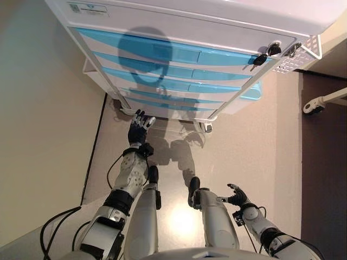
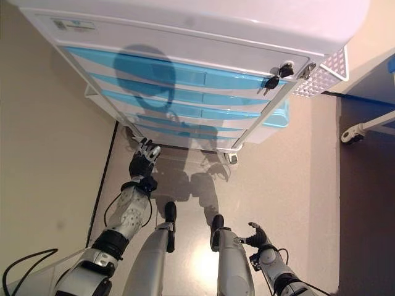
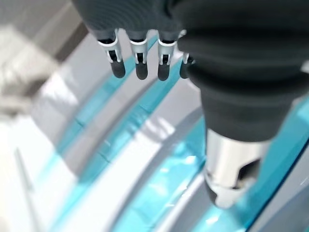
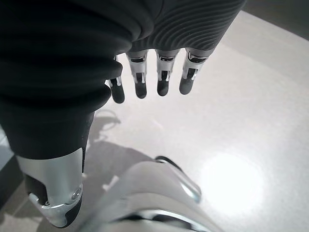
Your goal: Open the drawer and pick up the medicine
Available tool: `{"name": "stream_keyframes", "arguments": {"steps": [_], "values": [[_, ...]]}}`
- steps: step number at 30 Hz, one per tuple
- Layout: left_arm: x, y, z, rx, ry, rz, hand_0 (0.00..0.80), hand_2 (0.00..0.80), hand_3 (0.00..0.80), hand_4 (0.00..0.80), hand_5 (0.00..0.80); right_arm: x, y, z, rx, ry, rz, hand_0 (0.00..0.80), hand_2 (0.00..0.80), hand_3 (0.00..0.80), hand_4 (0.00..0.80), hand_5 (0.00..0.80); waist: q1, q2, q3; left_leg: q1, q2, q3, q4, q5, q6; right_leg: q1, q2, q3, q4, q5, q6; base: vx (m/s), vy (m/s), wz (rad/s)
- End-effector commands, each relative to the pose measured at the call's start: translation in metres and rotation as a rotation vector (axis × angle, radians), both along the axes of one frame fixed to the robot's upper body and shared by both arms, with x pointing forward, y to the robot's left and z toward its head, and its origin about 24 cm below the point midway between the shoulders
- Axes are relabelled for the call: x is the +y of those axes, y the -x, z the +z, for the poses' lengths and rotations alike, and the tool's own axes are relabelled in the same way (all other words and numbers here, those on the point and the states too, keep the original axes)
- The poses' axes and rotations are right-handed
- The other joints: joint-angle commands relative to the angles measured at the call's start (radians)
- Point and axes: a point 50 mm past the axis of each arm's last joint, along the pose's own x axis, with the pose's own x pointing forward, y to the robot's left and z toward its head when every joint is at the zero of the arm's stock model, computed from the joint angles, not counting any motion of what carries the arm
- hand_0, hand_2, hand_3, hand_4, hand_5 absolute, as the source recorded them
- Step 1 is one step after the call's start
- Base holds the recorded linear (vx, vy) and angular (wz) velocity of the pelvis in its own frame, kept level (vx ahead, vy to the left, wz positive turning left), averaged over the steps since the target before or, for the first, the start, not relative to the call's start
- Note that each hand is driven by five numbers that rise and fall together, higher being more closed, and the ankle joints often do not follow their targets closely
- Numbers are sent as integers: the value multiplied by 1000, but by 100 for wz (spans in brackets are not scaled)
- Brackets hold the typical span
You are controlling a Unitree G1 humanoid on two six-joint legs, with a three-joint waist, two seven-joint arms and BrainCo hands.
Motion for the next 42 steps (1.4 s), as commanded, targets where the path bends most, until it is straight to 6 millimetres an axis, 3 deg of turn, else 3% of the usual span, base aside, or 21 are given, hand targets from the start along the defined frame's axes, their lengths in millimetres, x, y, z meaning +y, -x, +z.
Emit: {"name": "stream_keyframes", "arguments": {"steps": [1, 9, 18, 28, 42], "values": [[-5, -9, 33, -166, 237, 25, 0, 0, 0, 0, 0, -12, 23, -7, 47, 50, 46, 0, 0, 0, 0, 0, -1, -2, -51, 14, -22, 42, 142, -205, 45, -32, 10, 42, -42, 116, 10, -16, 4, -9], [-6, -23, 55, -228, 456, 69, 0, 0, 0, 0, 0, -26, 40, -12, 95, 72, 14, 0, 0, 0, 0, 0, -31, -22, -66, -54, 5, 55, 226, -243, 44, -110, 31, 56, 21, 95, 4, -17, -13, -13], [-3, -36, 69, -245, 414, 35, 0, 0, 0, 0, 0, -34, 61, -20, 185, 83, 10, 0, 0, 0, 0, 0, -55, -25, -85, -96, 21, 66, 275, -267, 48, -164, 43, 64, 65, 79, 2, 1, -6, -9], [-10, -45, 84, -271, 389, -19, 0, 0, 0, 0, 0, -32, 59, -19, 181, 70, 34, 0, 0, 0, 0, 0, -72, -20, -98, -137, 29, 70, 304, -280, 53, -206, 51, 67, 86, 77, 3, 2, -2, -4], [-40, -43, 98, -325, 334, -218, 0, 0, 0, 0, 0, -38, 58, -18, 193, 86, 68, 0, 0, 0, 0, 0, -76, -8, -112, -163, 31, 76, 311, -281, 57, -234, 56, 64, 97, 79, 3, 1, 0, -3]]}}
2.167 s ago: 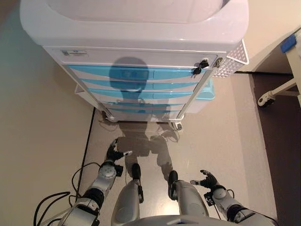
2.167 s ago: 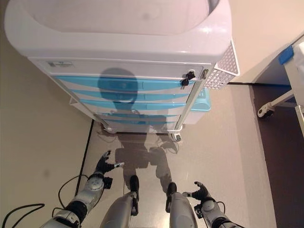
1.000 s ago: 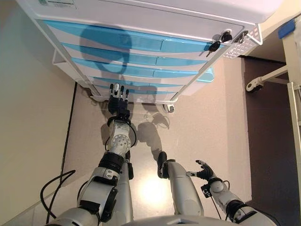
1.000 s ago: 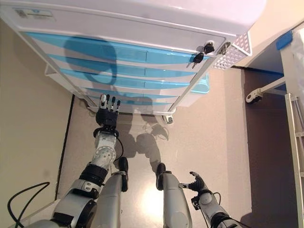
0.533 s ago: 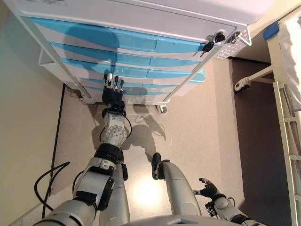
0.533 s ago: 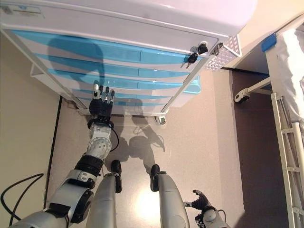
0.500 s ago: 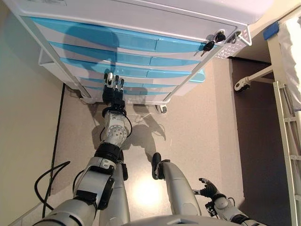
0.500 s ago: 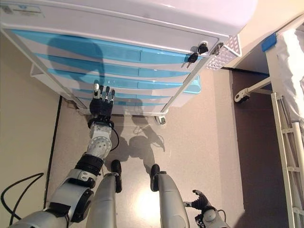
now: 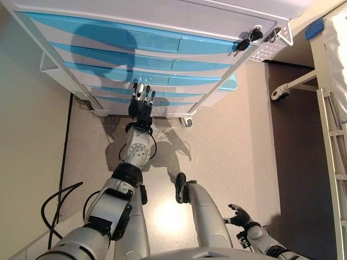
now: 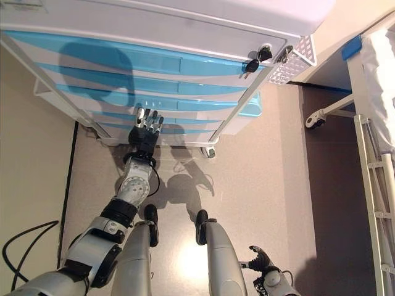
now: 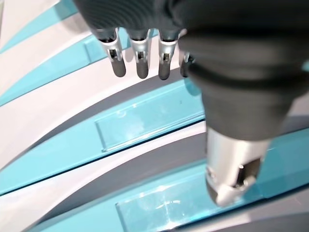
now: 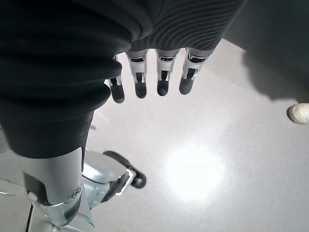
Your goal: Open the drawer and pick up the medicine
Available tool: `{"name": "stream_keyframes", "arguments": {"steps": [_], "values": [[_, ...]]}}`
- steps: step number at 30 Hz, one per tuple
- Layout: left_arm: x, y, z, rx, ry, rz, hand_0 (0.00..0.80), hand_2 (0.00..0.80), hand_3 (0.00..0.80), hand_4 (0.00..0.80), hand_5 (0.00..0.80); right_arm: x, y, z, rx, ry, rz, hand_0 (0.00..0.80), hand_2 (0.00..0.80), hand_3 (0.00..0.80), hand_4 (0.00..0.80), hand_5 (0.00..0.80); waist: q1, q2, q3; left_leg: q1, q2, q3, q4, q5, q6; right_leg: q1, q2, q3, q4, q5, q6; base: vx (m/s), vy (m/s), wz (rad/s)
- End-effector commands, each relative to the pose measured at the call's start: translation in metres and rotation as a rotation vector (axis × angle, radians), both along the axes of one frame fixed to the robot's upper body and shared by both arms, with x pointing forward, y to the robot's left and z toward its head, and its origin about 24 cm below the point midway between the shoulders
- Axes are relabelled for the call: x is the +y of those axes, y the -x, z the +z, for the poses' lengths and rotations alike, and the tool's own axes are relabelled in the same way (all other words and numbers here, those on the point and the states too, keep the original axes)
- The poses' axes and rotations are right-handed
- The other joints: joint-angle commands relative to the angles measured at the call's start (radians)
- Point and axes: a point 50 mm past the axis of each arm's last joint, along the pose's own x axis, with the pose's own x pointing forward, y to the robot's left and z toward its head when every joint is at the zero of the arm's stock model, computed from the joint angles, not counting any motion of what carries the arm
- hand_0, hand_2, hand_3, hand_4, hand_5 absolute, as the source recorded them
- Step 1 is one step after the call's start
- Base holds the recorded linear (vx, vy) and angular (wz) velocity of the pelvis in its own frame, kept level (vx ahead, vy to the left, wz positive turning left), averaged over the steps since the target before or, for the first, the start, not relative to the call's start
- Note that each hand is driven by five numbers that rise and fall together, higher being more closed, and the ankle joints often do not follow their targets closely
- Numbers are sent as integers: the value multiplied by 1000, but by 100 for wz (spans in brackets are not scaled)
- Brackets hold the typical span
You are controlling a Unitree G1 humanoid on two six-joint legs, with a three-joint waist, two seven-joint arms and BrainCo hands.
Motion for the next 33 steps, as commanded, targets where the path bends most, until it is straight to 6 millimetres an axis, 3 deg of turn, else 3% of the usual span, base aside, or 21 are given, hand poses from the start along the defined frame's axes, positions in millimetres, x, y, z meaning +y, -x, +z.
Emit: {"name": "stream_keyframes", "arguments": {"steps": [1, 9, 14, 23, 32, 33], "values": [[-29, -2, 46, -213, -12, -141, 0, 0, 0, 0, 0, -32, 9, 5, 29, 95, 48, 0, 0, 0, 0, 0, -22, 68, -13, 66, -17, 23, 66, -163, 49, -10, 29, -9, -53, 107, -3, 0, 0, 0], [-47, 5, 64, -326, -31, -254, 0, 0, 0, 0, 0, -34, 11, 4, 45, 93, 78, 0, 0, 0, 0, 0, -20, 73, -18, 69, -19, 25, 40, -149, 49, -13, 26, -11, -69, 117, -1, 0, 0, 0], [-51, 5, 87, -409, -6, -248, 0, 0, 0, 0, 0, -33, 14, 4, 55, 93, 113, 0, 0, 0, 0, 0, -22, 72, -27, 77, -19, 23, 12, -138, 46, -9, 30, -13, -91, 129, 1, 0, 0, 0], [-46, 5, 125, -529, 29, -185, 0, 0, 0, 0, 0, -34, 20, 0, 103, 106, 142, 0, 0, 0, 0, 0, -23, 67, -40, 91, -15, 27, -5, -132, 46, -3, 35, -6, -102, 141, 8, -2, -1, -1], [-36, 3, 137, -557, 91, -107, 0, 0, 0, 0, 0, -32, 24, -2, 120, 106, 168, 0, 0, 0, 0, 0, -25, 61, -55, 99, -13, 24, -25, -125, 43, 0, 37, -8, -117, 151, 8, -2, -2, 0], [-34, 3, 137, -553, 112, -86, 72, 72, 72, 72, 72, -30, 24, -2, 124, 106, 170, 0, 0, 0, 0, 0, -24, 58, -56, 102, -12, 23, -28, -123, 43, 3, 39, -8, -119, 153, 7, 0, 0, 0]]}}
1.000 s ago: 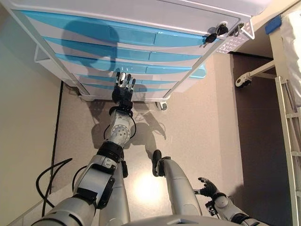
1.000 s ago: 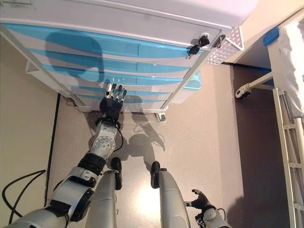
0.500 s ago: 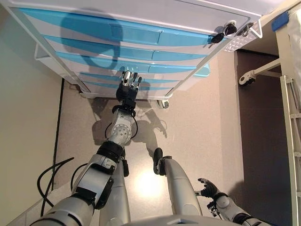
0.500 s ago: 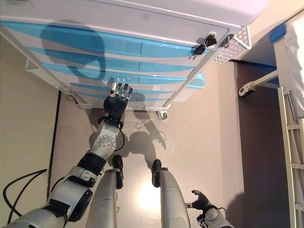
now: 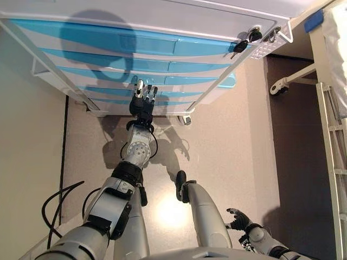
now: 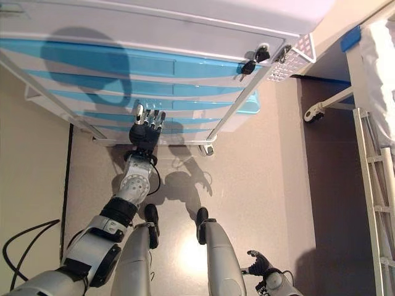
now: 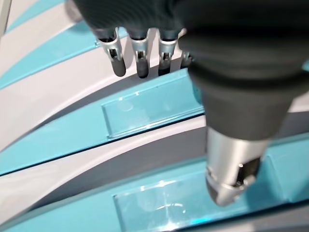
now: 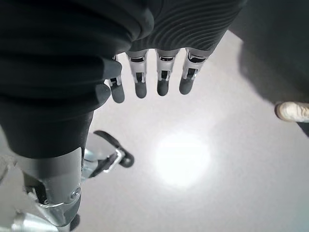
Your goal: Open the drawer and pick up the medicine
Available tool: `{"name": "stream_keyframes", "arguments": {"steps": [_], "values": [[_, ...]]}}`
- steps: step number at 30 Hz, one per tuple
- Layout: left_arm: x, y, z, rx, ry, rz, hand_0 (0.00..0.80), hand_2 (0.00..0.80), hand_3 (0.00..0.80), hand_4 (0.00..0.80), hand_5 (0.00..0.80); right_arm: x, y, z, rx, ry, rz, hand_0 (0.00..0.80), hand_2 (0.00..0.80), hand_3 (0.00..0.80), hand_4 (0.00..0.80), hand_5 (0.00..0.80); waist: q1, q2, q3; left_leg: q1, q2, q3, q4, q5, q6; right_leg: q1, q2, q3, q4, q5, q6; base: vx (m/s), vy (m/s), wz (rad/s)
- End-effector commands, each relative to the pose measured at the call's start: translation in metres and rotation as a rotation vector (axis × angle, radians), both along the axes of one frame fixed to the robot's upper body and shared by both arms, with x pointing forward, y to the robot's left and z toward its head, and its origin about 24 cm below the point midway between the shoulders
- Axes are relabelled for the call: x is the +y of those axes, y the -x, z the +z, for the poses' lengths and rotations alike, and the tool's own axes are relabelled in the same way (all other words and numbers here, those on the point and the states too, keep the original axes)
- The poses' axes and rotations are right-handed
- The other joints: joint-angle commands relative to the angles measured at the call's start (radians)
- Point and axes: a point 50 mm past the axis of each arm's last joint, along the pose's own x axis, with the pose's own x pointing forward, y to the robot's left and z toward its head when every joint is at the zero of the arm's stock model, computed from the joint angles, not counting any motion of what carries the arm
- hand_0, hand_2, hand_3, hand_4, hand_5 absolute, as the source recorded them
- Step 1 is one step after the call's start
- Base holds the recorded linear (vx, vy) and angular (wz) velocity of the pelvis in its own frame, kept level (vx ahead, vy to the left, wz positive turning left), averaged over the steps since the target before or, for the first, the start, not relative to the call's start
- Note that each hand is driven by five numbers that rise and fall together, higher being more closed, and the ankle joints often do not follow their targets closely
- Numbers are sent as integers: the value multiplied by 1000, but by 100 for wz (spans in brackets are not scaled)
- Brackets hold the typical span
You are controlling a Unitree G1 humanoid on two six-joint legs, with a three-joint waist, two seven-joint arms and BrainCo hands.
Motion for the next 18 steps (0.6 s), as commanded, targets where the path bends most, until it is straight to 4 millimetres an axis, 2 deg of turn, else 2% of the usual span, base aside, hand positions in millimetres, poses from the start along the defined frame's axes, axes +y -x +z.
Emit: {"name": "stream_keyframes", "arguments": {"steps": [1, 3, 4, 5, 6, 7, 8, 9, 18], "values": [[-28, 3, 127, -513, 40, -46, 107, 107, 107, 107, 107, -28, 17, 0, 60, 88, 35, 0, 0, 0, 0, 0, -2, 56, -57, 80, -9, -3, 24, -134, 26, -7, 49, -19, -66, 140, -5, 0, 0, 0], [-25, 3, 128, -509, 60, -31, 311, 311, 311, 311, 311, -27, 17, -1, 61, 90, 42, 0, 0, 0, 0, 0, -1, 53, -58, 85, -8, -5, 15, -131, 25, -3, 50, -21, -72, 144, -5, 0, 0, 0], [-23, 2, 127, -507, 63, -22, 361, 361, 361, 361, 361, -26, 18, -1, 65, 92, 46, 0, 0, 0, 0, 0, 0, 53, -59, 88, -8, -5, 11, -130, 24, 1, 51, -21, -77, 145, -5, 0, 0, 0], [-23, 2, 127, -504, 67, -19, 471, 471, 471, 471, 471, -26, 18, -1, 67, 93, 47, 0, 0, 0, 0, 0, 1, 52, -59, 90, -8, -5, 10, -128, 24, 3, 51, -20, -79, 147, -5, -7, -12, -3], [-23, 2, 127, -504, 67, -19, 471, 471, 471, 471, 471, -26, 18, -1, 67, 93, 47, 0, 0, 0, 0, 0, 1, 52, -59, 90, -8, -5, 10, -128, 24, 3, 51, -20, -79, 147, -5, -11, -8, -5], [-21, 2, 127, -501, 68, -11, 653, 653, 653, 653, 653, -26, 18, -1, 68, 95, 49, 0, 0, 0, 0, 0, 2, 52, -59, 94, -8, -6, 6, -126, 23, 6, 52, -19, -83, 150, -5, -13, -10, -5], [-19, 2, 127, -500, 78, -1, 769, 769, 769, 769, 769, -25, 17, -1, 67, 96, 50, 0, 0, 0, 0, 0, 5, 50, -59, 103, -10, -7, -6, -120, 22, 13, 52, -20, -93, 154, -4, -20, -20, -4], [-18, 2, 127, -501, 77, 3, 800, 800, 800, 800, 800, -25, 17, -1, 65, 95, 52, 0, 0, 0, 0, 0, 7, 48, -57, 107, -10, -8, -13, -117, 21, 20, 52, -21, -100, 157, -4, 0, 0, 0], [-9, -1, 122, -473, 76, 36, 800, 800, 800, 800, 800, -25, 16, -1, 69, 114, 65, 0, 0, 0, 0, 0, 24, 42, -39, 153, -19, -16, -67, -84, 12, 75, 50, -31, -147, 170, -8, -9, -11, 0]]}}
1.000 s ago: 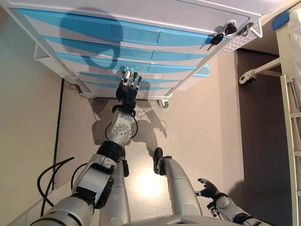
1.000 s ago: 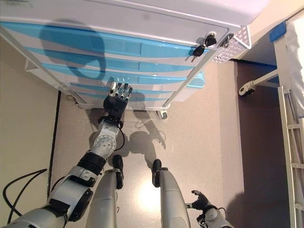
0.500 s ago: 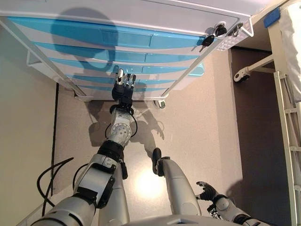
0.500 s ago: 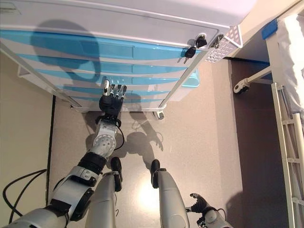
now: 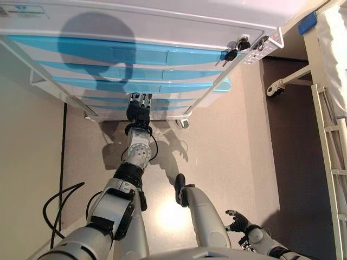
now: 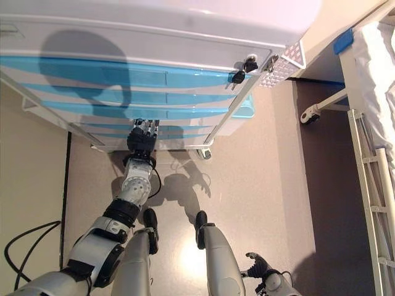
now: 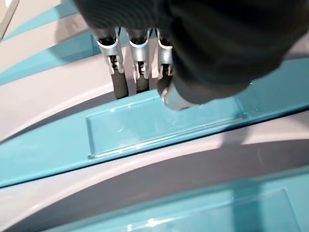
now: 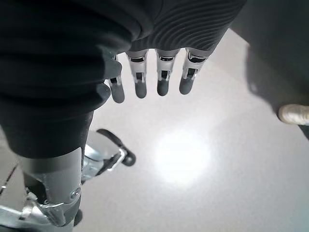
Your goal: Open the drawer and pick up the medicine
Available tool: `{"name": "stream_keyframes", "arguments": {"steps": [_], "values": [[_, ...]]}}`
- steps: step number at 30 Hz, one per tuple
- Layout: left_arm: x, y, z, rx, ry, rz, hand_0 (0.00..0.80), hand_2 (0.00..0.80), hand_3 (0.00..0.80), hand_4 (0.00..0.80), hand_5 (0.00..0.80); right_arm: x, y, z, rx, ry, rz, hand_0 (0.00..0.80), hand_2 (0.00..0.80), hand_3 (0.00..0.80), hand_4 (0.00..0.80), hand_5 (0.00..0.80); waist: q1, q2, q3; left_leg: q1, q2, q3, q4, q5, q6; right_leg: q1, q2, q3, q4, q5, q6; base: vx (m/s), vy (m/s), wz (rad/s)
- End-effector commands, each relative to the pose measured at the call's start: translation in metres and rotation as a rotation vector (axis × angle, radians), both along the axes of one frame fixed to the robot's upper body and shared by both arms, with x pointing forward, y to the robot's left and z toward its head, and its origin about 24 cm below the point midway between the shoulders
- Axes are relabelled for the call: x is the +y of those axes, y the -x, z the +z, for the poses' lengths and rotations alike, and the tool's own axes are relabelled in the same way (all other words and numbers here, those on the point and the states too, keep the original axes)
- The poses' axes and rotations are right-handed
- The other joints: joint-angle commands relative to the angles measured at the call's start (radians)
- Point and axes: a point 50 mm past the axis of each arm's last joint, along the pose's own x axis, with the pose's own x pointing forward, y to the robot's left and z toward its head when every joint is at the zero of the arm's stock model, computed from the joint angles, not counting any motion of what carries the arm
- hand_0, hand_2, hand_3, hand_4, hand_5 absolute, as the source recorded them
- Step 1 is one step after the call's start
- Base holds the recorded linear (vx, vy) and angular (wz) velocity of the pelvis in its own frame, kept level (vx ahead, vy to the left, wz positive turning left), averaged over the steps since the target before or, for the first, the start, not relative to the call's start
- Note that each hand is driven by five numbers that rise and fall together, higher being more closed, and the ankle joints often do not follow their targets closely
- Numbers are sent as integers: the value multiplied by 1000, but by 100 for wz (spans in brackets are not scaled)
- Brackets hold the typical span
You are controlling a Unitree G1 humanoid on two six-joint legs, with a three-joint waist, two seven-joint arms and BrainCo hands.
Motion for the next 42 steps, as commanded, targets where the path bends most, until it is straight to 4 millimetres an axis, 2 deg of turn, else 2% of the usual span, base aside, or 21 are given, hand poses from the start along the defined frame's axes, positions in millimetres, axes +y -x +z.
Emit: {"name": "stream_keyframes", "arguments": {"steps": [1, 12, 14, 16, 22, 24, 27, 28, 30, 31, 32, 33, 34, 35, 36, 37, 42], "values": [[-20, -1, 139, -617, -36, -36, 800, 800, 800, 800, 800, -28, 14, 0, 55, 109, 37, 0, 0, 0, 0, 0, 26, 44, -38, 58, -23, -20, 6, -96, 28, -8, 41, -29, -90, 163, -2, -26, -32, 0], [-14, -1, 132, -590, -36, -21, 800, 800, 800, 800, 800, -29, 13, 1, 54, 126, 45, 0, 0, 0, 0, 0, 40, 43, -26, 90, -35, -30, -32, -67, 21, 28, 36, -37, -114, 167, -7, -9, -11, 3], [-8, 0, 116, -543, -57, -16, 800, 800, 800, 800, 800, -29, 13, 0, 57, 140, 54, 0, 0, 0, 0, 0, 53, 43, -20, 113, -46, -48, -51, -48, 15, 58, 34, -48, -117, 160, -13, -41, -85, 8], [-7, 1, 114, -540, -62, -17, 800, 800, 800, 800, 800, -29, 13, 0, 59, 145, 53, 0, 0, 0, 0, 0, 56, 44, -18, 117, -47, -51, -52, -46, 14, 63, 33, -52, -117, 158, -14, -19, -47, 13], [3, 6, 86, -466, -88, -15, 800, 800, 800, 800, 800, -29, 9, 1, 48, 161, 56, 0, 0, 0, 0, 0, 79, 36, -10, 152, -53, -85, -84, -17, 3, 113, 33, -80, -122, 144, -26, -17, -68, 16], [5, 7, 83, -457, -88, -13, 800, 800, 800, 800, 800, -28, 10, 1, 48, 161, 55, 0, 0, 0, 0, 0, 82, 34, -9, 161, -53, -89, -93, -11, 1, 122, 33, -85, -125, 143, -27, -5, -48, 18], [12, 12, 65, -413, -98, -15, 800, 800, 800, 800, 800, -27, 8, 0, 43, 158, 45, 0, 0, 0, 0, 0, 95, 29, -6, 193, -57, -107, -134, 12, -5, 157, 33, -102, -144, 137, -31, -6, -46, 13], [12, 12, 65, -413, -98, -15, 800, 800, 800, 800, 800, -27, 8, 0, 43, 158, 45, 0, 0, 0, 0, 0, 94, 29, -6, 195, -57, -107, -135, 13, -5, 158, 33, -102, -144, 137, -32, -2, -34, 13], [16, 17, 50, -379, -104, -19, 800, 800, 800, 800, 800, -26, 10, -1, 51, 158, 43, 0, 0, 0, 0, 0, 105, 29, -7, 216, -59, -120, -152, 23, -8, 186, 30, -114, -154, 132, -33, 9, -25, 12], [16, 17, 50, -378, -105, -19, 800, 800, 800, 800, 800, -26, 10, -1, 52, 158, 43, 0, 0, 0, 0, 0, 104, 29, -6, 217, -59, -120, -153, 24, -8, 187, 30, -114, -155, 132, -33, 4, -25, 16], [19, 21, 37, -343, -123, -24, 800, 800, 800, 800, 800, -25, 12, -2, 58, 160, 42, 0, 0, 0, 0, 0, 112, 32, -6, 231, -60, -128, -159, 29, -10, 204, 30, -120, -156, 128, -35, 2, -12, 16], [19, 22, 37, -343, -123, -24, 800, 800, 800, 800, 800, -25, 12, -2, 59, 160, 42, 0, 0, 0, 0, 0, 112, 32, -6, 232, -60, -129, -159, 29, -10, 206, 30, -120, -156, 128, -35, 3, -19, 17], [24, 25, 25, -304, -159, -29, 800, 800, 800, 800, 800, -26, 14, -2, 65, 162, 36, 0, 0, 0, 0, 0, 118, 33, -5, 245, -61, -133, -162, 31, -12, 224, 27, -126, -159, 125, -37, 2, -7, 9], [24, 25, 25, -304, -159, -29, 800, 800, 800, 800, 800, -26, 14, -2, 65, 162, 36, 0, 0, 0, 0, 0, 118, 33, -5, 245, -61, -133, -162, 31, -12, 224, 27, -126, -159, 125, -37, 9, -10, 6], [26, 30, 15, -282, -167, -41, 800, 800, 800, 800, 800, -28, 16, -3, 74, 166, 28, 0, 0, 0, 0, 0, 125, 37, -8, 259, -62, -141, -170, 35, -13, 242, 25, -132, -162, 123, -38, -72, 17, 8], [26, 33, 13, -285, -181, -47, 800, 800, 800, 800, 800, -29, 17, -2, 76, 170, 24, 0, 0, 0, 0, 0, 128, 40, -4, 256, -63, -138, -175, 64, -8, 248, 20, -145, -171, 147, -46, -72, 17, 16], [32, 44, -5, -240, -188, -53, 800, 800, 800, 800, 800, -32, 17, -2, 80, 182, 19, 0, 0, 0, 0, 0, 141, 51, -6, 295, -71, -154, -182, 65, -9, 292, 10, -159, -168, 138, -46, 6, 17, 12]]}}
